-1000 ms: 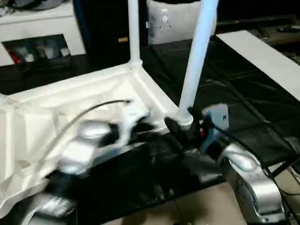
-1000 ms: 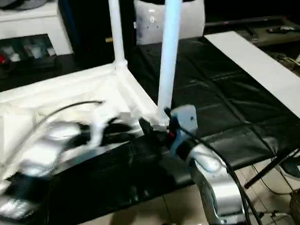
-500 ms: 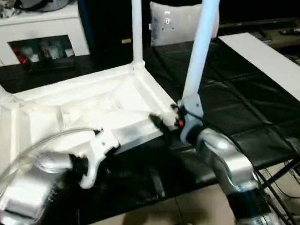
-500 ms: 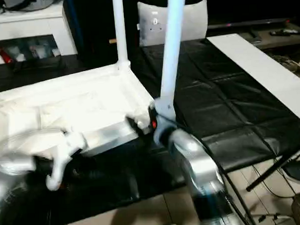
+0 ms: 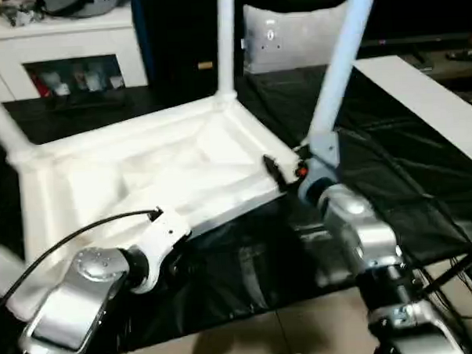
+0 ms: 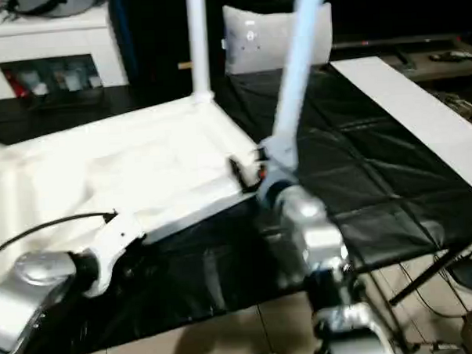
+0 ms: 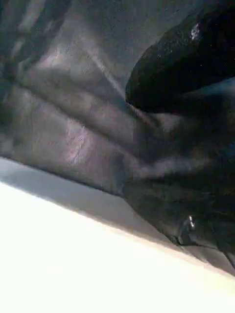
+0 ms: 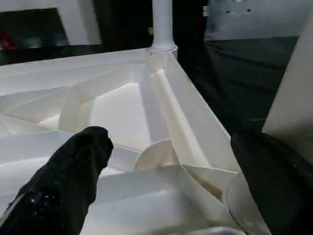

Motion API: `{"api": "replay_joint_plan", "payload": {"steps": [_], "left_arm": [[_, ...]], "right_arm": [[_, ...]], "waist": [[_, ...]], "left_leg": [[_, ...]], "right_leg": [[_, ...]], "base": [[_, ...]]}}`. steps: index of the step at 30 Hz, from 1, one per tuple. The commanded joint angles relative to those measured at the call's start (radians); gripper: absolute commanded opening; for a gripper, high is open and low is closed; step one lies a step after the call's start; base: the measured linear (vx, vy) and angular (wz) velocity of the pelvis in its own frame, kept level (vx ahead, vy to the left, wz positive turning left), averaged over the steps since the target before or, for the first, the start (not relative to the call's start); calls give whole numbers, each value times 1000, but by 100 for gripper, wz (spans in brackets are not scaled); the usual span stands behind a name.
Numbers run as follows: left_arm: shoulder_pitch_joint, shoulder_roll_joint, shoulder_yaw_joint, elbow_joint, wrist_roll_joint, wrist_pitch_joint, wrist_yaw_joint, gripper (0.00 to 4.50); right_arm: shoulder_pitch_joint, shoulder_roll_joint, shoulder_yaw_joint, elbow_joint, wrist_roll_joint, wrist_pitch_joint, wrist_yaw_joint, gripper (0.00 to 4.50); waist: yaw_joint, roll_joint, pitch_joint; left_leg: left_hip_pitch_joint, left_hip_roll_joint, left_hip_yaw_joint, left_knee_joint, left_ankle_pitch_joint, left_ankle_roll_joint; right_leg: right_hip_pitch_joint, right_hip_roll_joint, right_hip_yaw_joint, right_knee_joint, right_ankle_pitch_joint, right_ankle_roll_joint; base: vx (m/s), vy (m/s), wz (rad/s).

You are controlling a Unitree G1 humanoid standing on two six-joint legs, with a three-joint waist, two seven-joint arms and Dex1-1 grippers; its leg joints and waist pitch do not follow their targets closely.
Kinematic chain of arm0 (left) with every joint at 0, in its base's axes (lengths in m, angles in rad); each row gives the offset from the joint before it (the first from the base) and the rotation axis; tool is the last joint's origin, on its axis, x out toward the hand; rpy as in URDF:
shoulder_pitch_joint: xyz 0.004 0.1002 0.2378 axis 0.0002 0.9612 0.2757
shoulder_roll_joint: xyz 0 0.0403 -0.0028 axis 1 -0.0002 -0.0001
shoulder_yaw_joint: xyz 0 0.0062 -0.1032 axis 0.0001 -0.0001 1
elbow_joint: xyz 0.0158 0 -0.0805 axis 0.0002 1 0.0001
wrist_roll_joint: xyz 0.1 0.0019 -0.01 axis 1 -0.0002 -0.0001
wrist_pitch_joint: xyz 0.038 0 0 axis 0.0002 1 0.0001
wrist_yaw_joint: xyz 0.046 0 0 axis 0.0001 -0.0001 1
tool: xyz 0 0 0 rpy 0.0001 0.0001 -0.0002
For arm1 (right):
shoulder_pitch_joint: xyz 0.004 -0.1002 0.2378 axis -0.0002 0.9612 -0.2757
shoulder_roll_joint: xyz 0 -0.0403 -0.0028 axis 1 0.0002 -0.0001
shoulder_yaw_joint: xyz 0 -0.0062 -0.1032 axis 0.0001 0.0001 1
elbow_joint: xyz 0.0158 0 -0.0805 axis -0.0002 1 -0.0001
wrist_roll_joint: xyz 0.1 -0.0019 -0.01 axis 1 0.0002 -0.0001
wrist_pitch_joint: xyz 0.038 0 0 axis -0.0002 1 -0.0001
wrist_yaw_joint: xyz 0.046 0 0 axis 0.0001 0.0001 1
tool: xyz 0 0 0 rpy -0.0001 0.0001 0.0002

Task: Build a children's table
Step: Rotate leg to tighten, then rotate table base

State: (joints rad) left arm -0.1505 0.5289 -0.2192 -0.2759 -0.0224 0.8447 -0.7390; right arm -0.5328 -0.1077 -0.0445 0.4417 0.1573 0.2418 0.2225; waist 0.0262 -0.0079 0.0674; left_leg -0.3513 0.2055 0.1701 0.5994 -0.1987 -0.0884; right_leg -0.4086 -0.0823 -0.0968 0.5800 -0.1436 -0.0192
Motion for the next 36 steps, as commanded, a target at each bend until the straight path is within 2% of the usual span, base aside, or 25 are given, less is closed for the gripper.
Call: {"api": "replay_joint_plan", "payload": {"steps": [1, 3, 6, 10, 14, 17, 19, 21, 22, 23, 24, 26, 27, 28, 29, 31, 32, 36], "left_arm": [[-18, 4, 27, 24, 25, -16, 39, 277], [-26, 2, 23, 33, 25, -30, 45, 277], [-36, -14, 37, 54, 23, -55, 65, 277], [-44, -33, 46, 85, 18, -106, 89, 277], [-46, -67, 71, 98, -3, -128, 126, 277], [-27, -115, 123, 96, -36, -169, 163, 277], [1, -140, 151, 69, -64, -185, 173, 307], [39, -170, 179, 30, -91, -197, 192, 313], [98, -187, 187, -25, -105, -215, 200, 313], [110, -192, 190, -36, -106, -216, 205, 322], [138, -201, 195, -61, -106, -221, 216, 347], [195, -220, 208, -102, -99, -238, 248, 351], [227, -236, 221, -122, -91, -247, 277, 364], [259, -254, 237, -141, -84, -259, 308, 364], [273, -262, 244, -148, -82, -264, 321, 390], [338, -304, 287, -189, -59, -286, 396, 396], [343, -307, 290, -193, -59, -286, 400, 396], [363, -344, 349, -190, -30, -318, 493, 396]], "right_arm": [[-24, -59, -91, 47, -1, -38, -46, 450], [-40, -89, -111, 86, -1, -61, -47, 450], [-55, -134, -132, 129, -3, -88, -41, 450], [-70, -199, -148, 182, -7, -122, -30, 450], [-88, -250, -170, 249, -5, -160, -22, 450], [-79, -272, -148, 248, -9, -180, 36, 450], [-58, -265, -137, 216, -2, -171, 53, 450], [-27, -251, -126, 168, 14, -152, 84, 450], [19, -234, -109, 96, 35, -125, 120, 450], [28, -231, -105, 82, 40, -120, 128, 450], [50, -224, -96, 50, 51, -109, 145, 450], [97, -211, -71, -22, 69, -86, 170, 450], [125, -205, -54, -65, 79, -73, 185, 450], [155, -200, -32, -111, 83, -61, 200, 450], [168, -198, -23, -131, 83, -55, 208, 450], [239, -182, 23, -240, 102, -19, 251, 450], [244, -180, 26, -248, 104, -16, 254, 450], [307, -156, 69, -338, 128, 33, 278, 450]], "waist": [[-9, 13, -72], [1, 13, -73], [3, 11, -77], [7, 9, -80], [6, 6, -81], [4, 1, -79], [-2, 0, -74], [-5, -2, -73], [-10, -3, -72], [-11, -2, -70], [-19, -3, -70], [-23, -2, -68], [-25, -3, -67], [-25, 2, -64], [-27, 0, -60], [-30, 1, -56], [-30, 1, -55], [-32, 0, -52]], "left_leg": [[8, 12, 2, -73, -237, 4], [12, 13, 5, -71, -223, 7], [5, 11, 5, -70, -192, 11], [1, 10, 7, -65, -166, 24], [-1, 10, 9, -61, -161, 35], [-8, 7, 9, -59, -163, 45], [-10, 7, 8, -59, -185, 55], [-14, 9, 6, -60, -189, 55], [-14, 10, 6, -60, -201, 61], [-15, 13, 5, -61, -205, 63], [-13, 14, 4, -63, -223, 70], [-14, 13, 4, -62, -232, 73], [-18, 15, 2, -65, -231, 75], [-15, 15, 3, -64, -247, 74], [-17, 16, 2, -66, -259, 74], [-13, 12, 1, -66, -297, 68], [-13, 13, 0, -68, -303, 67], [-7, 11, -4, -68, -338, 63]], "right_leg": [[45, -41, 47, -62, -343, -145], [42, -41, 48, -60, -324, -152], [49, -40, 48, -53, -283, -162], [53, -41, 48, -49, -249, -177], [54, -40, 45, -50, -260, -181], [58, -40, 43, -54, -282, -171], [53, -39, 39, -61, -333, -157], [55, -41, 37, -65, -373, -141], [53, -40, 37, -69, -387, -134], [54, -41, 38, -68, -388, -131], [47, -37, 37, -74, -412, -125], [46, -34, 35, -76, -423, -120], [45, -34, 35, -77, -430, -113], [42, -32, 34, -82, -449, -103], [41, -32, 34, -86, -467, -93], [34, -27, 30, -98, -532, -60], [35, -28, 28, -101, -542, -50], [25, -24, 26, -112, -570, -21]], "base": [[0, 0, 0], [0, 0, 0], [0, 0, 0], [0, 0, 0], [0, 0, 0], [0, 0, 0], [0, 0, 0], [0, 0, 0], [0, 0, 0], [0, 0, 0], [0, 0, 0], [0, 0, 0], [0, 0, 0], [0, 0, 0], [0, 0, 0], [0, 0, 0], [0, 0, 0], [0, 0, 0]]}}
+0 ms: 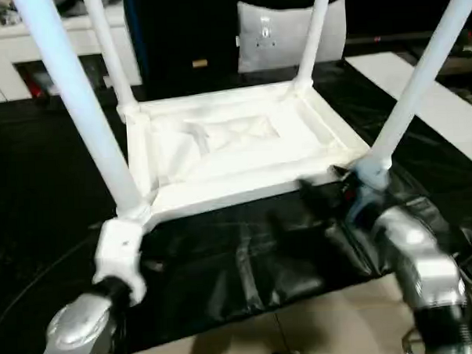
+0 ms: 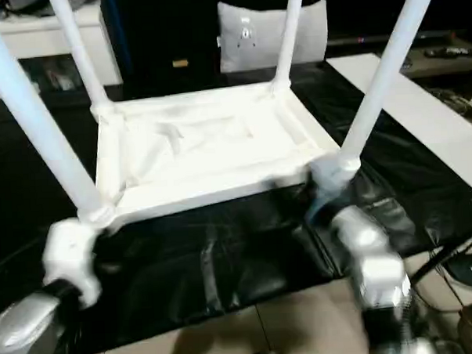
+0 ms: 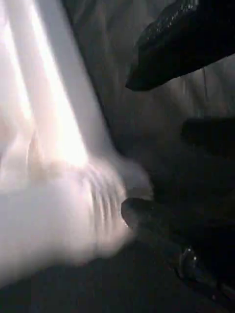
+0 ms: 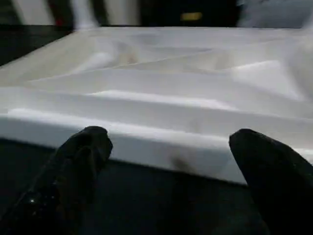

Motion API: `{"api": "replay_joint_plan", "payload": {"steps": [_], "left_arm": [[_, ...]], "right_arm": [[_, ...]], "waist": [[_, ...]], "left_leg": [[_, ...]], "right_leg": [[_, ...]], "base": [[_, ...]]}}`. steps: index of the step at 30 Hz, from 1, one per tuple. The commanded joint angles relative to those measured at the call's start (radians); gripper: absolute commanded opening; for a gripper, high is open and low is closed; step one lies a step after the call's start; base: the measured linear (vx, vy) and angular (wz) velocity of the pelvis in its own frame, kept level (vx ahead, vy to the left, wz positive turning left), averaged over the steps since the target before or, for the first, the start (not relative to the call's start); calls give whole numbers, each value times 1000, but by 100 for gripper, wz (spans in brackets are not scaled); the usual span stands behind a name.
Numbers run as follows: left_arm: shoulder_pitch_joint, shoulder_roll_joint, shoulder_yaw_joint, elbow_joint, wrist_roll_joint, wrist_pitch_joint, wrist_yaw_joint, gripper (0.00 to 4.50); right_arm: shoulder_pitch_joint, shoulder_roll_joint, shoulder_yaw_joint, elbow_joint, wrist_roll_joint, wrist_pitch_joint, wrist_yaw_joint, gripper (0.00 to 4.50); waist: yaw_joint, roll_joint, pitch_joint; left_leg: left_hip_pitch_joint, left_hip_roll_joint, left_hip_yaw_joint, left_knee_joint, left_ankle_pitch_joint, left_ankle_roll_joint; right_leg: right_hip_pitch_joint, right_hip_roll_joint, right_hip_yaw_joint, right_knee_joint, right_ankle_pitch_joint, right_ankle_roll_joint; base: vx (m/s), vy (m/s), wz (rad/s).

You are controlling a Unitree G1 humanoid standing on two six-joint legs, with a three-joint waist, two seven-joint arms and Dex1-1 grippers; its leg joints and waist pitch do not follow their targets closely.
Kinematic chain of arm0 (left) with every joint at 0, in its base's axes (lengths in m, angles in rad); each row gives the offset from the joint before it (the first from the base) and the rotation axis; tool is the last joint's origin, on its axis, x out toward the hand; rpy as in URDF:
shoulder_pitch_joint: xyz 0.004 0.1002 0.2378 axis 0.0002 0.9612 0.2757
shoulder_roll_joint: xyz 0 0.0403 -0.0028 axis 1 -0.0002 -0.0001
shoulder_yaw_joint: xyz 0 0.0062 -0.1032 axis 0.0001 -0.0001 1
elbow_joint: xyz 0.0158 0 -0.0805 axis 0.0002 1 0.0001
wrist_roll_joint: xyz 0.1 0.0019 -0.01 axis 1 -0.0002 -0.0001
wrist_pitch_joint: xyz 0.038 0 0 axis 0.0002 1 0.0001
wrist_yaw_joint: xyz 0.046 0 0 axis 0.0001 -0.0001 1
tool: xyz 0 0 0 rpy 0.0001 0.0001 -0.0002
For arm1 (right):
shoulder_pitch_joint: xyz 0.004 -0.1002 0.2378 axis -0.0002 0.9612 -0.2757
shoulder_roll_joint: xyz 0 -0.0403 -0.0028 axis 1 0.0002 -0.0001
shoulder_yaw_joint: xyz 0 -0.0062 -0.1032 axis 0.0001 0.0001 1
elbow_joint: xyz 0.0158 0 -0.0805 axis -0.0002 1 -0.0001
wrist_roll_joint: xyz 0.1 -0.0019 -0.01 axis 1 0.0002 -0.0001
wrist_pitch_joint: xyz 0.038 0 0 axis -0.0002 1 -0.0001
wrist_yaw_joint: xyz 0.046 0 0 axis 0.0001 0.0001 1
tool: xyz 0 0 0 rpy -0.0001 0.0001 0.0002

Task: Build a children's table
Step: Rotate table base

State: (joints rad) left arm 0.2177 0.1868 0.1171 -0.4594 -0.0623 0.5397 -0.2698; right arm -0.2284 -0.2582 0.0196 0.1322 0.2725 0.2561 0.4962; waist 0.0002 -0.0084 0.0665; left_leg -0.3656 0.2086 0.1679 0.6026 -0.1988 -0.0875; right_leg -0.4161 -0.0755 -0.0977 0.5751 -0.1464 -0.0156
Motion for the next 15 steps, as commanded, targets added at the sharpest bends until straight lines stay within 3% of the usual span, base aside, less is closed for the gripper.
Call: {"api": "replay_joint_plan", "payload": {"steps": [1, 5, 6, 7, 9, 10, 14, 15], "left_arm": [[-8, 1, 16, 0, 11, -20, 29, 396], [-59, 3, 45, 33, -1, -46, 47, 396], [-129, 20, 49, 93, -23, -82, 17, 396], [-130, 21, 49, 94, -23, -82, 17, 396], [-193, 31, 50, 150, -32, -101, 0, 396], [-218, 36, 51, 174, -42, -102, -13, 396], [-292, 53, 55, 251, -66, -111, -41, 410], [-331, 58, 57, 294, -88, -108, -70, 410]], "right_arm": [[10, -3, 11, -37, 10, 25, 2, 450], [25, 7, 29, -57, 1, 42, -10, 450], [28, 18, 46, -65, -10, 72, -19, 450], [28, 18, 46, -66, -10, 73, -19, 450], [29, 21, 67, -69, -21, 108, -21, 450], [27, 23, 73, -64, -25, 125, -25, 450], [14, 26, 87, -30, -45, 163, -45, 450], [4, 31, 89, -2, -60, 166, -63, 450]], "waist": [[-6, 2, -50], [-6, 1, -50], [-6, -1, -48], [-4, 0, -50], [-7, 0, -52], [-7, 1, -55], [-9, 4, -59], [-8, 5, -63]], "left_leg": [[7, 8, -4, -73, -346, 60], [10, 5, -6, -72, -363, 53], [6, 4, -8, -74, -362, 53], [13, 0, -8, -71, -370, 51], [-2, 3, -16, -78, -356, 44], [2, 3, -16, -77, -352, 42], [1, 6, -16, -78, -324, 40], [0, 7, -14, -77, -297, 41]], "right_leg": [[32, -33, 27, -107, -573, -23], [30, -33, 25, -112, -592, -5], [32, -35, 24, -114, -597, 3], [28, -33, 23, -117, -612, 10], [43, -39, 22, -108, -580, 4], [41, -39, 24, -108, -573, 1], [43, -41, 31, -96, -500, -41], [46, -43, 35, -89, -447, -67]], "base": [[0, 0, 0], [0, 0, 0], [0, 0, 0], [0, 0, 0], [0, 0, 0], [0, 0, 0], [0, 0, 0], [0, 0, 0]]}}
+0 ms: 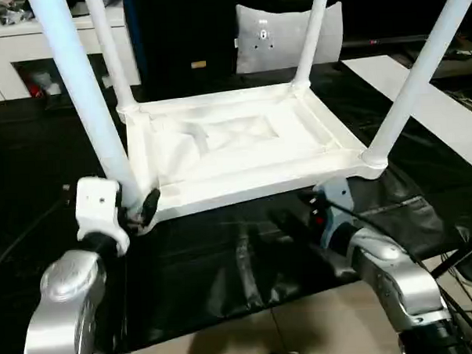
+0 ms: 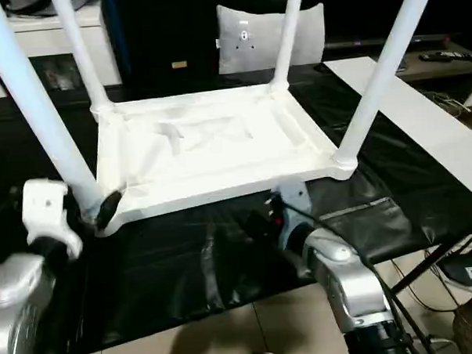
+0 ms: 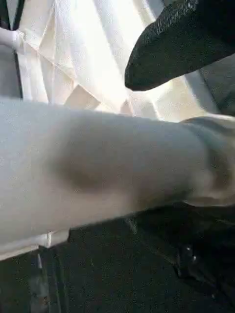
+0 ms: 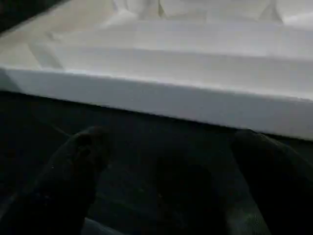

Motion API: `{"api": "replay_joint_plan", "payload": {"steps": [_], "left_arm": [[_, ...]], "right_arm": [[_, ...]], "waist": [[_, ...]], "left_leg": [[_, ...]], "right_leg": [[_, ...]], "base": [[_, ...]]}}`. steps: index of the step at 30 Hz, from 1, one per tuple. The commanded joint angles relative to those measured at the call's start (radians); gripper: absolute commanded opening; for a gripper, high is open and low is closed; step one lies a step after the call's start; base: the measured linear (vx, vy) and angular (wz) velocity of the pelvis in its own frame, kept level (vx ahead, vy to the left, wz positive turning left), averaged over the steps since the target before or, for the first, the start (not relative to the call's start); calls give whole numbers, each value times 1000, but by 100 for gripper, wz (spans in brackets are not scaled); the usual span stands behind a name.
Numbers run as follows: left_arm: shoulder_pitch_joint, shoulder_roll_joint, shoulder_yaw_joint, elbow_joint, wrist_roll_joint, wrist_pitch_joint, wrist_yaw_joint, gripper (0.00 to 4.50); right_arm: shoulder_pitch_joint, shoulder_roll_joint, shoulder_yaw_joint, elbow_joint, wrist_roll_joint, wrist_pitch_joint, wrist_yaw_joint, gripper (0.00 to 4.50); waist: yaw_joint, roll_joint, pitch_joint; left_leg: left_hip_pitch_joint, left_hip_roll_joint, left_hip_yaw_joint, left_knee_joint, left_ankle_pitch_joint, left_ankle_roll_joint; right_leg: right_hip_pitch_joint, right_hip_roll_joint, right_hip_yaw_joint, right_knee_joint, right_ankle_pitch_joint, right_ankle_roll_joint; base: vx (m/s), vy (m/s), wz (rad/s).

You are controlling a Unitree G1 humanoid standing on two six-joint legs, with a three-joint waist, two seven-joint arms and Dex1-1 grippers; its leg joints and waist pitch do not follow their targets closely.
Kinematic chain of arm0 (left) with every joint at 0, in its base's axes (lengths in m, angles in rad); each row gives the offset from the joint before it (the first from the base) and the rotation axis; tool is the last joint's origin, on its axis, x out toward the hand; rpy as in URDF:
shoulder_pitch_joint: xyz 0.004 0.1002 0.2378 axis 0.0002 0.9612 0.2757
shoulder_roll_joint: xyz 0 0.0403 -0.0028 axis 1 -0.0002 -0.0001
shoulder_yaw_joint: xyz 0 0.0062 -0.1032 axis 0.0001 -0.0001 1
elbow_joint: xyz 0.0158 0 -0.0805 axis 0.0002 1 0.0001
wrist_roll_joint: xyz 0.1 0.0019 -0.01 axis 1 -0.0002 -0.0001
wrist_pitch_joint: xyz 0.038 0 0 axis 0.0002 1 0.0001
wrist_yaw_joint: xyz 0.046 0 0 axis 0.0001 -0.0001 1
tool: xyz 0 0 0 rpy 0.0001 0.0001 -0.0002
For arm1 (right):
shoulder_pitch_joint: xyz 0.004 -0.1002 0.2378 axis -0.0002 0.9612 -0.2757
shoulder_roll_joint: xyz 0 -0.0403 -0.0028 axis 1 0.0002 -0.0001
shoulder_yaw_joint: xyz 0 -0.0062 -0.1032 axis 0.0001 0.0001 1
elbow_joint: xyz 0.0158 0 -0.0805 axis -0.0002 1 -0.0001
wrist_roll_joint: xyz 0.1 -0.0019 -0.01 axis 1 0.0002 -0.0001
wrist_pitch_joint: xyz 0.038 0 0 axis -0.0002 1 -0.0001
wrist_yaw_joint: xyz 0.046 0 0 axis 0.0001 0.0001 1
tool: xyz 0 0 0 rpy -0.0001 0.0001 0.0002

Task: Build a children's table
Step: Rotate table base

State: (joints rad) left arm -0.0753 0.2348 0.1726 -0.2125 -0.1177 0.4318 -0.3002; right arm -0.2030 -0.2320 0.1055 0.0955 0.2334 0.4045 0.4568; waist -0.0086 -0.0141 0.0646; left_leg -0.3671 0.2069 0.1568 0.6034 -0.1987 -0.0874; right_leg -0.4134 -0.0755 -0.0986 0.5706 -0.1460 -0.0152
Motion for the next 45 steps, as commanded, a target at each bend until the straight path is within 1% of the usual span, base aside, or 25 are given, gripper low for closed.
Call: {"api": "replay_joint_plan", "payload": {"steps": [1, 2, 3, 4, 5, 6, 7, 8, 9, 10, 13, 17, 19, 21, 23, 25, 27, 28, 30, 32, 33, 38, 43, 44, 45], "left_arm": [[-60, 13, 2, 72, -51, 7, -66, 410], [-81, 23, -13, 103, -74, 10, -121, 422], [-96, 34, -28, 128, -92, 12, -168, 432], [-108, 41, -43, 151, -93, -10, -201, 440], [-121, 48, -58, 177, -92, -39, -234, 445], [-125, 49, -63, 185, -93, -47, -244, 449], [-165, 41, -75, 236, -141, -50, -332, 449], [-181, 41, -88, 247, -170, -36, -388, 449], [-193, 47, -106, 248, -196, -14, -448, 449], [-202, 65, -137, 244, -221, 8, -528, 449], [-212, 81, -157, 251, -237, 15, -581, 449], [-209, 131, -228, 194, -307, 101, -723, 449], [-195, 149, -273, 145, -321, 127, -762, 449], [-170, 145, -333, 68, -346, 164, -786, 449], [-157, 123, -369, 31, -351, 173, -776, 449], [-152, 106, -387, 18, -351, 170, -767, 449], [-149, 89, -404, 10, -353, 170, -758, 449], [-147, 62, -436, -1, -352, 168, -745, 449], [-147, 42, -458, -4, -344, 166, -734, 449], [-153, 18, -474, 2, -329, 155, -717, 449], [-156, 7, -482, 3, -327, 153, -713, 449], [-181, -41, -522, 14, -317, 144, -700, 449], [-230, -104, -519, 90, -272, 77, -646, 449], [-260, -124, -500, 149, -231, 36, -589, 449], [-279, -127, -487, 183, -203, 4, -556, 449]], "right_arm": [[-29, 8, 2, 54, -31, 9, -34, 450], [-38, 15, -5, 74, -35, 9, -46, 450], [-46, 20, -11, 89, -36, 9, -56, 450], [-55, 23, -16, 108, -41, 1, -65, 450], [-64, 25, -19, 126, -45, -5, -74, 450], [-68, 26, -20, 133, -46, -7, -78, 450], [-98, 31, -27, 195, -59, -30, -101, 450], [-114, 31, -32, 226, -68, -51, -111, 450], [-132, 32, -39, 259, -72, -69, -119, 450], [-154, 32, -47, 295, -74, -83, -123, 450], [-170, 28, -45, 321, -81, -90, -121, 450], [-202, 27, -36, 373, -94, -124, -102, 450], [-215, 33, -28, 387, -97, -140, -93, 450], [-234, 51, -14, 404, -97, -161, -72, 450], [-242, 63, -5, 410, -101, -169, -61, 450], [-247, 70, -1, 417, -104, -175, -58, 450], [-253, 76, 3, 427, -109, -182, -60, 450], [-263, 85, 10, 444, -117, -193, -55, 450], [-269, 91, 14, 458, -123, -203, -55, 450], [-274, 93, 15, 469, -130, -211, -52, 450], [-275, 94, 17, 472, -133, -220, -37, 450], [-267, 105, 32, 459, -137, -234, 14, 450], [-267, 109, 27, 485, -153, -256, -15, 450], [-271, 107, 17, 494, -159, -259, -37, 450], [-274, 104, 8, 497, -160, -259, -50, 450]], "waist": [[2, 9, -61], [3, 11, -63], [7, 6, -67], [11, 9, -66], [13, 7, -66], [19, 11, -68], [23, 12, -72], [24, 14, -73], [35, 18, -75], [42, 18, -73], [43, 19, -74], [36, 13, -71], [30, 12, -67], [17, 8, -66], [9, 6, -66], [-3, 5, -64], [-11, 0, -64], [-14, -4, -64], [-17, -2, -64], [-17, -5, -65], [-17, 0, -64], [-16, 0, -68], [-7, -1, -66], [-7, -3, -68], [-9, 3, -64]], "left_leg": [[2, 8, -2, -77, -290, 42], [3, 6, 0, -76, -282, 41], [5, 7, 1, -74, -255, 42], [2, 9, 1, -76, -238, 40], [1, 11, 1, -77, -231, 43], [8, 11, 4, -74, -216, 40], [11, 14, 6, -72, -178, 39], [8, 14, 8, -72, -164, 38], [16, 15, 11, -72, -154, 32], [13, 18, 13, -74, -149, 26], [12, 18, 15, -75, -133, 23], [10, 15, 18, -75, -165, 22], [8, 16, 15, -77, -205, 13], [5, 17, 14, -77, -213, 8], [2, 18, 13, -76, -218, 8], [3, 15, 12, -75, -237, 12], [-3, 13, 11, -74, -236, 17], [-4, 12, 12, -72, -236, 20], [3, 11, 14, -69, -239, 25], [2, 11, 14, -68, -234, 30], [2, 13, 13, -70, -231, 31], [2, 15, 15, -69, -210, 41], [6, 15, 18, -68, -215, 43], [2, 15, 16, -69, -215, 40], [5, 12, 17, -69, -231, 40]], "right_leg": [[43, -45, 37, -83, -441, -75], [42, -44, 38, -82, -433, -83], [43, -47, 42, -75, -396, -103], [46, -47, 44, -67, -367, -119], [47, -48, 45, -68, -361, -122], [44, -49, 47, -65, -335, -137], [45, -50, 51, -54, -261, -165], [47, -49, 51, -51, -243, -174], [46, -50, 52, -47, -222, -191], [49, -52, 53, -41, -206, -199], [57, -52, 56, -32, -156, -213], [60, -54, 57, -37, -209, -213], [62, -57, 56, -45, -315, -185], [62, -56, 56, -47, -339, -177], [63, -57, 55, -47, -349, -176], [60, -54, 53, -56, -401, -160], [63, -54, 51, -58, -425, -146], [62, -54, 50, -61, -443, -137], [55, -53, 50, -66, -462, -132], [55, -51, 50, -66, -460, -127], [54, -50, 49, -64, -448, -130], [57, -49, 52, -57, -372, -160], [55, -48, 51, -62, -374, -163], [60, -51, 51, -59, -379, -161], [55, -46, 48, -66, -408, -144]], "base": [[0, 0, 0], [0, 0, 0], [0, 0, 0], [0, 0, 0], [0, 0, 0], [0, 0, 0], [0, 0, 0], [0, 0, 0], [0, 0, 0], [0, 0, 0], [0, 0, 0], [0, 0, 0], [0, 0, 0], [0, 0, 0], [0, 0, 0], [0, 0, 0], [0, 0, 0], [0, 0, 0], [0, 0, 0], [0, 0, 0], [0, 0, 0], [0, 0, 0], [0, 0, 0], [0, 0, 0], [0, 0, 0]]}}
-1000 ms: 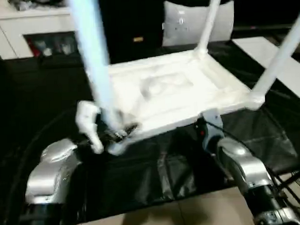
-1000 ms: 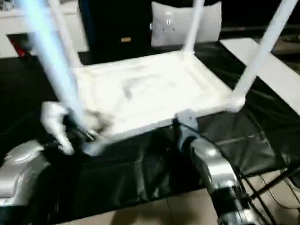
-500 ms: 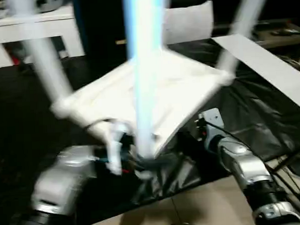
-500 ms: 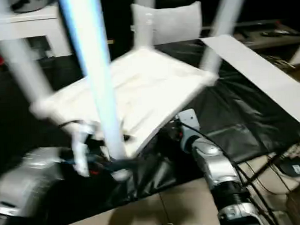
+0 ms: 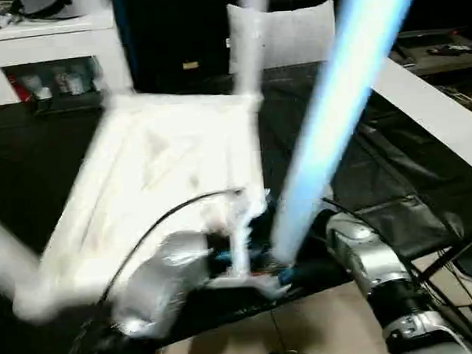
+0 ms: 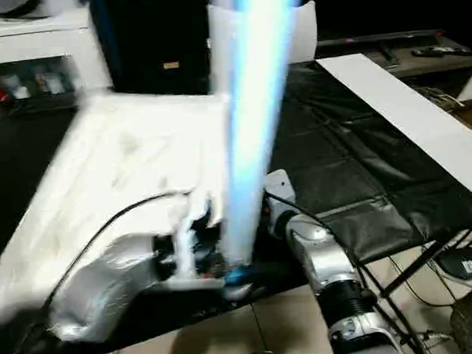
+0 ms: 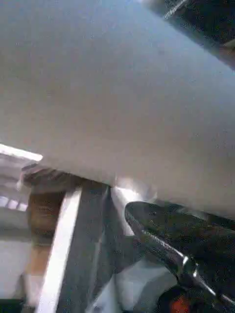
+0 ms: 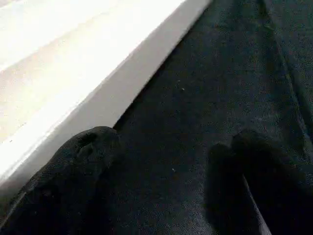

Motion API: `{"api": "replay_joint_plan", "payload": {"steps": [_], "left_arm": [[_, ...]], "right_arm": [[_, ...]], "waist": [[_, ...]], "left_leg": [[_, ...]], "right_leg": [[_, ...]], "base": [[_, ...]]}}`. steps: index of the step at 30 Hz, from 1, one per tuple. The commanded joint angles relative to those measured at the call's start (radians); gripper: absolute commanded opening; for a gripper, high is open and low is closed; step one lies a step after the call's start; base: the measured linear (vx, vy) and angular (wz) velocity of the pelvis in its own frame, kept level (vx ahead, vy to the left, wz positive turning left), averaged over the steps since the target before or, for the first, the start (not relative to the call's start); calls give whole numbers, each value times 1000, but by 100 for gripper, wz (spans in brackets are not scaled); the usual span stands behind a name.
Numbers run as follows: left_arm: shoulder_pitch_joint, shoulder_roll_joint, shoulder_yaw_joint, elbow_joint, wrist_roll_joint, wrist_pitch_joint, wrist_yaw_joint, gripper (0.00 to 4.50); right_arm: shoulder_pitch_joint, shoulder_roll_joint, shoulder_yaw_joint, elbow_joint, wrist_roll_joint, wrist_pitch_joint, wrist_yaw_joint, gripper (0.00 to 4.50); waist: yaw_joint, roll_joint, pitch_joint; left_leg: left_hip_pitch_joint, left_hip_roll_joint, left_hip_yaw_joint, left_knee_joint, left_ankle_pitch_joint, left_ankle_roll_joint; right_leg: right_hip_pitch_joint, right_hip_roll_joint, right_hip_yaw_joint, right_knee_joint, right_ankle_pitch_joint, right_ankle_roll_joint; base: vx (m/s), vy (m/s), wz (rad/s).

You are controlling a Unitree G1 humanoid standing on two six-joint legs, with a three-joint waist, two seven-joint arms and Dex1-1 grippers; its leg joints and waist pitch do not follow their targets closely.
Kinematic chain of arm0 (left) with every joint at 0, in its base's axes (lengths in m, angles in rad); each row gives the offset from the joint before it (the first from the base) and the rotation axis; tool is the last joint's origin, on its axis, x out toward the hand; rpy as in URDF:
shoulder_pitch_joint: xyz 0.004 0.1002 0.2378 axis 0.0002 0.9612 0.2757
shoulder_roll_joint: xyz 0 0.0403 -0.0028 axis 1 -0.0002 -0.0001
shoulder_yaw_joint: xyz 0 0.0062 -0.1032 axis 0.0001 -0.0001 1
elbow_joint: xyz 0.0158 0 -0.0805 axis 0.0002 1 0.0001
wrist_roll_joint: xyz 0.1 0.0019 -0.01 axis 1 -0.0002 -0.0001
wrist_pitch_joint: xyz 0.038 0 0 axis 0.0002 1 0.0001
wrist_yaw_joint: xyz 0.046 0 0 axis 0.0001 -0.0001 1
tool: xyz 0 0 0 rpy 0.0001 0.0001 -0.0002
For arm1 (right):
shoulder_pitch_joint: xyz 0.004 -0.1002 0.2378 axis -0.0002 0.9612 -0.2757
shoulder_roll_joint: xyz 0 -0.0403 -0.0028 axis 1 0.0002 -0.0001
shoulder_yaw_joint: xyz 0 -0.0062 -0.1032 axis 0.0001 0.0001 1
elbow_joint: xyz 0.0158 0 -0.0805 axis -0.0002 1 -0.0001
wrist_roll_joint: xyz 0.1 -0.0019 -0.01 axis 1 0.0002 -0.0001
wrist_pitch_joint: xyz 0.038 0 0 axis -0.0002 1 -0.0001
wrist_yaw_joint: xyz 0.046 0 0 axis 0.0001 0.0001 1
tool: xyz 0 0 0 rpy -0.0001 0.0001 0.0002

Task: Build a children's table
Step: Rotate table base, then rotate leg to tighten

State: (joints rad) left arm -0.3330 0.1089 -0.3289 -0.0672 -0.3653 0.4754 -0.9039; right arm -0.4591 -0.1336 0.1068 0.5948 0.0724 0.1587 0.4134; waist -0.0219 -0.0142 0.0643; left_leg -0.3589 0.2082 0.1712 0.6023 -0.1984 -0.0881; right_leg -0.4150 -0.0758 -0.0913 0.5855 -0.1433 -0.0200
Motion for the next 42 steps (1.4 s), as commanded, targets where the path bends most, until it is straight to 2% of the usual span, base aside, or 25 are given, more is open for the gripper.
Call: {"api": "replay_joint_plan", "payload": {"steps": [1, 2, 4, 5, 6, 9, 10, 14, 18, 23, 24, 25, 28, 30, 33, 34, 36, 37, 38, 40, 42], "left_arm": [[-32, -2, 23, 58, 61, -60, 69, 449], [-40, 2, 31, 69, 63, -65, 72, 449], [-72, 28, 67, 113, 69, -96, 79, 449], [-80, 37, 82, 122, 64, -97, 76, 449], [-82, 41, 89, 126, 61, -97, 73, 449], [-97, 64, 124, 159, 72, -128, 85, 449], [-102, 70, 131, 175, 79, -145, 92, 449], [-114, 106, 164, 235, 110, -185, 138, 449], [-63, 158, 144, 164, 104, -113, 95, 449], [19, 257, 50, 77, 177, -56, 63, 449], [25, 264, 45, 73, 185, -46, 71, 449], [34, 275, 38, 66, 201, -23, 93, 421], [51, 285, 31, 29, 207, 25, 115, 408], [67, 292, 21, -16, 209, 67, 129, 378], [80, 298, 15, -48, 222, 106, 148, 364], [84, 298, 14, -53, 227, 120, 159, 343], [84, 298, 14, -55, 229, 125, 163, 330], [85, 296, 15, -56, 232, 133, 170, 322], [79, 288, 19, -55, 228, 147, 179, 318], [72, 281, 21, -54, 223, 163, 182, 312], [64, 280, 17, -53, 221, 181, 183, 296]], "right_arm": [[-19, 6, -1, 0, -1, -15, -12, 450], [-19, 3, -8, 1, -1, -12, -18, 450], [-16, -17, -43, 7, -5, 2, -53, 450], [-13, -25, -56, 9, -6, 8, -68, 450], [-10, -29, -63, 10, -7, 11, -75, 450], [12, -53, -90, 12, -2, 14, -93, 450], [19, -59, -93, 10, -1, 11, -95, 450], [59, -83, -106, -39, 9, 7, -80, 450], [105, -105, -105, -134, 32, 11, -20, 450], [166, -159, -83, -274, 68, 42, 101, 450], [173, -167, -81, -289, 73, 46, 115, 450], [187, -186, -78, -321, 82, 53, 144, 450], [221, -230, -69, -390, 101, 79, 208, 450], [252, -268, -61, -450, 120, 103, 263, 450], [285, -305, -56, -507, 136, 126, 315, 450], [305, -327, -53, -541, 152, 142, 350, 450], [311, -335, -52, -552, 158, 147, 362, 450], [321, -347, -49, -569, 166, 154, 378, 450], [335, -368, -44, -596, 180, 165, 408, 450], [349, -391, -39, -627, 198, 178, 442, 450], [359, -412, -33, -654, 213, 189, 472, 450]], "waist": [[3, -3, -67], [3, -3, -67], [7, -4, -68], [10, -3, -70], [8, -3, -69], [8, -4, -71], [10, -6, -72], [10, -4, -72], [11, -4, -73], [17, 0, -70], [19, -1, -69], [25, 0, -68], [31, -2, -66], [37, -3, -65], [37, -6, -64], [36, -10, -63], [36, -10, -62], [30, -12, -61], [31, -11, -63], [31, -9, -63], [29, -9, -62]], "left_leg": [[-3, 7, 1, -65, -233, 42], [-5, 7, 1, -66, -230, 41], [2, 7, 2, -64, -227, 41], [3, 6, 3, -62, -220, 41], [-5, 10, 0, -68, -209, 38], [-2, 8, 1, -64, -213, 40], [-5, 6, 2, -64, -202, 45], [-9, 7, 0, -65, -194, 50], [-4, 13, 1, -65, -195, 55], [-1, 19, 0, -70, -208, 64], [1, 17, 1, -70, -219, 61], [7, 18, 3, -70, -227, 58], [4, 16, 2, -70, -230, 57], [4, 19, 0, -71, -233, 55], [1, 13, 0, -69, -246, 57], [-1, 11, -1, -69, -247, 58], [1, 9, -1, -66, -261, 59], [-4, 6, -3, -66, -260, 60], [0, 6, -2, -63, -261, 59], [3, 7, -2, -63, -260, 64], [-1, 8, -6, -66, -271, 70]], "right_leg": [[59, -46, 40, -84, -426, -123], [61, -47, 39, -83, -436, -117], [54, -48, 40, -89, -469, -102], [54, -49, 40, -88, -458, -104], [59, -46, 39, -78, -416, -116], [58, -47, 38, -79, -422, -112], [60, -48, 39, -79, -415, -113], [63, -49, 38, -78, -406, -115], [60, -50, 39, -74, -397, -129], [56, -49, 42, -70, -381, -146], [55, -48, 42, -73, -398, -141], [52, -47, 44, -76, -407, -138], [54, -48, 42, -78, -430, -128], [55, -50, 43, -80, -450, -114], [53, -49, 39, -89, -509, -90], [53, -48, 37, -92, -527, -78], [49, -48, 35, -100, -575, -50], [51, -47, 31, -103, -594, -43], [48, -47, 30, -107, -603, -31], [46, -47, 30, -110, -598, -32], [48, -47, 24, -110, -595, -36]], "base": [[0, 0, 0], [0, 0, 0], [0, 0, 0], [0, 0, 0], [0, 0, 0], [0, 0, 0], [0, 0, 0], [0, 0, 0], [0, 0, 0], [0, 0, 0], [0, 0, 0], [0, 0, 0], [0, 0, 0], [0, 0, 0], [0, 0, 0], [0, 0, 0], [0, 0, 0], [0, 0, 0], [0, 0, 0], [0, 0, 0], [0, 0, 0]]}}
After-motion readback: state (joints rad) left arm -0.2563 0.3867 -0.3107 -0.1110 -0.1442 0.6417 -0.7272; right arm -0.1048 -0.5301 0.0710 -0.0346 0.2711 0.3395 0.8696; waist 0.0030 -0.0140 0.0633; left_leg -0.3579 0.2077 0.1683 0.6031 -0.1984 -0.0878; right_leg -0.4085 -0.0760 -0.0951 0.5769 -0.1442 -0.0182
